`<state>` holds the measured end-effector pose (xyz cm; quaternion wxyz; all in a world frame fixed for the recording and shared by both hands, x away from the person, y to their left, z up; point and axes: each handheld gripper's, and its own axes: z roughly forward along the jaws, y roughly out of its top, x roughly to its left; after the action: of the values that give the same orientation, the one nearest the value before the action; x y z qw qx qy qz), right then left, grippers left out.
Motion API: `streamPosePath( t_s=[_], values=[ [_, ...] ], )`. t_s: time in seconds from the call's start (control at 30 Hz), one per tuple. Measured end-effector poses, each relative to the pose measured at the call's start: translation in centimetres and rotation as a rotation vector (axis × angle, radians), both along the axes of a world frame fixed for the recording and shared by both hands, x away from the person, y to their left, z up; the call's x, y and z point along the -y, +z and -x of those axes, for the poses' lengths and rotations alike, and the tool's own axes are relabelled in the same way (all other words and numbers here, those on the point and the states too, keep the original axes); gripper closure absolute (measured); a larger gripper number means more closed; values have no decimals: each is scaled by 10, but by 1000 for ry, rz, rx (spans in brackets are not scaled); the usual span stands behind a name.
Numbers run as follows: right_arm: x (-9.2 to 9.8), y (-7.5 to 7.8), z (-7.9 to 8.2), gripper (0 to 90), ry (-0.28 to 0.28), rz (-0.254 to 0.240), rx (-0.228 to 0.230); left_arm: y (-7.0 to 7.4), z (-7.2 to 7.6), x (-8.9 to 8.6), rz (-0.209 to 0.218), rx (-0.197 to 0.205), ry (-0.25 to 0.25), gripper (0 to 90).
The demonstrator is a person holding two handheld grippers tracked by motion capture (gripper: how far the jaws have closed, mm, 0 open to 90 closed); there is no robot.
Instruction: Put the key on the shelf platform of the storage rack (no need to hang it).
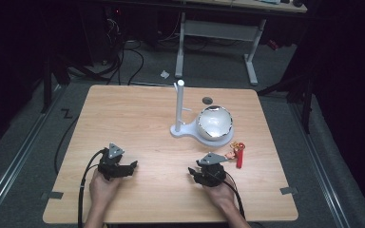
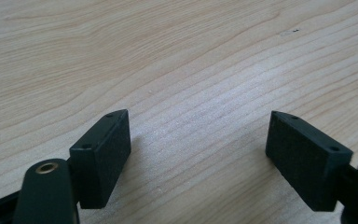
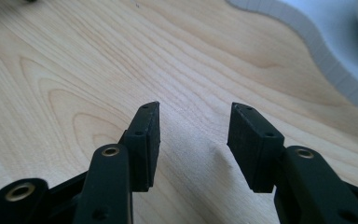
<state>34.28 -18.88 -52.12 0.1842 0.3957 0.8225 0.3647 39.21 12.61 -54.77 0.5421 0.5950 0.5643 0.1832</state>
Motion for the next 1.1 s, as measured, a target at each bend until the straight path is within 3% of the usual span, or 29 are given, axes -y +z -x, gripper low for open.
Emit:
streamPosePath(
  t_s=[0.47,0.53,0.73,0.9,1.1],
  values=[
    [27,18,6,557,-46,-46,13,0,2,1,-1,1,-21,221],
    [30,21,5,557,-57,-36,3,0,1,1,-1,0,-18,221],
    [47,33,8,560,-96,-48,46,0,1,0,-1,0,-15,223],
    [61,34,7,603,-112,-44,30,1,0,0,11,0,-6,241],
    [77,36,9,603,-160,-39,43,0,0,0,6,-1,-8,239]
  ],
)
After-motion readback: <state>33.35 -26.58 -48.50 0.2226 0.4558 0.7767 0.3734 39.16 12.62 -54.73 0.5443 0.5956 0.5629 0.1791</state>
